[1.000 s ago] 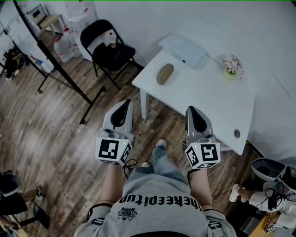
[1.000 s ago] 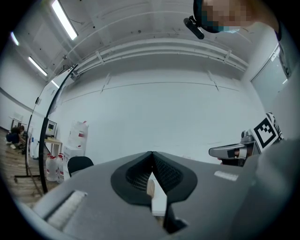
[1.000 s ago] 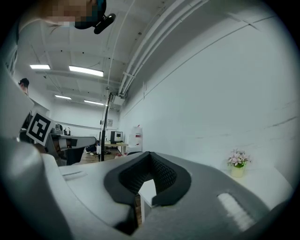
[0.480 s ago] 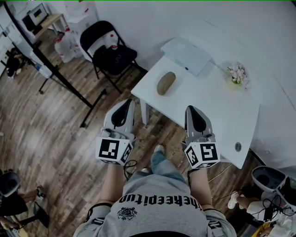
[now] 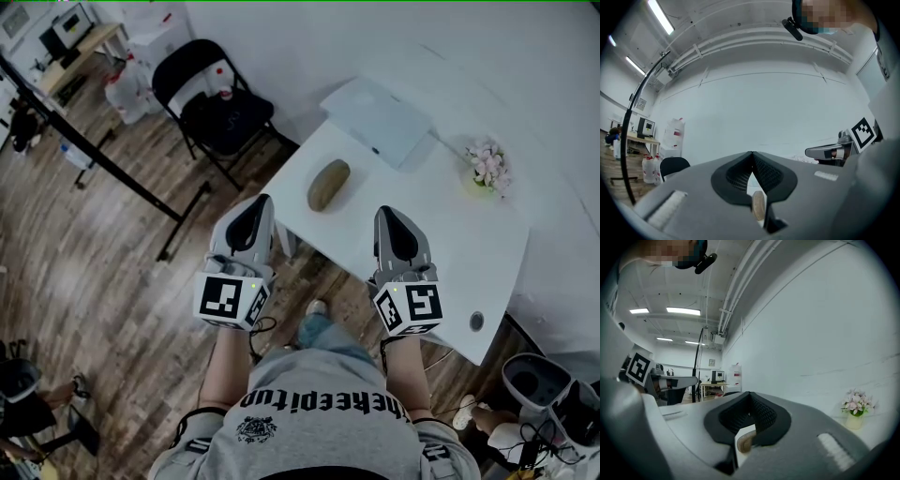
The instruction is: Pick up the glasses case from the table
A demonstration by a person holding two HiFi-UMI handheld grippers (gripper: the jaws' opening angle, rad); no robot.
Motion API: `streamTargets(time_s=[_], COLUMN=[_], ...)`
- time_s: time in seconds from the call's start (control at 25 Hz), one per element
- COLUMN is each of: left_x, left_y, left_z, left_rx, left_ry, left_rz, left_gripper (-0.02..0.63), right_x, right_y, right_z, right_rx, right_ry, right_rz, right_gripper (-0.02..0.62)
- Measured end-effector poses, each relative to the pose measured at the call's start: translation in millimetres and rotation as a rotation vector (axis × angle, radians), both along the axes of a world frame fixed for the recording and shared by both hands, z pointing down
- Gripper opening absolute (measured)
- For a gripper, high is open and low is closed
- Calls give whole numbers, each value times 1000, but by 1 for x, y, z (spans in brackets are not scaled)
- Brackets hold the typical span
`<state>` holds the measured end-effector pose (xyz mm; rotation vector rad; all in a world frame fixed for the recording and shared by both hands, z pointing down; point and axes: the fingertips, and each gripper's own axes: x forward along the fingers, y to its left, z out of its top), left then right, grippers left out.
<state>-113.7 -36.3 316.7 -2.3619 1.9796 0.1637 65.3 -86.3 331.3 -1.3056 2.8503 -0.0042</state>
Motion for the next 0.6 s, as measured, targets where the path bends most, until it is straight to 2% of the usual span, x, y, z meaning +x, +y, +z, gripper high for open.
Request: streamTargets(time_s=[0.28, 0.6], left_x=[12, 26], left_y=[-35, -59], left_z=[-4, -1], left_rx=[-2, -41], left_ry=[-23, -38], left_rz=[-16, -16], left_gripper=[20, 20], right_x=[6, 13], right_y=[-37, -62], right_z=[1, 10], right_rx=[-8, -38], right_ry=[-16, -37], right_rz=[-26, -38], right_gripper=[3, 3])
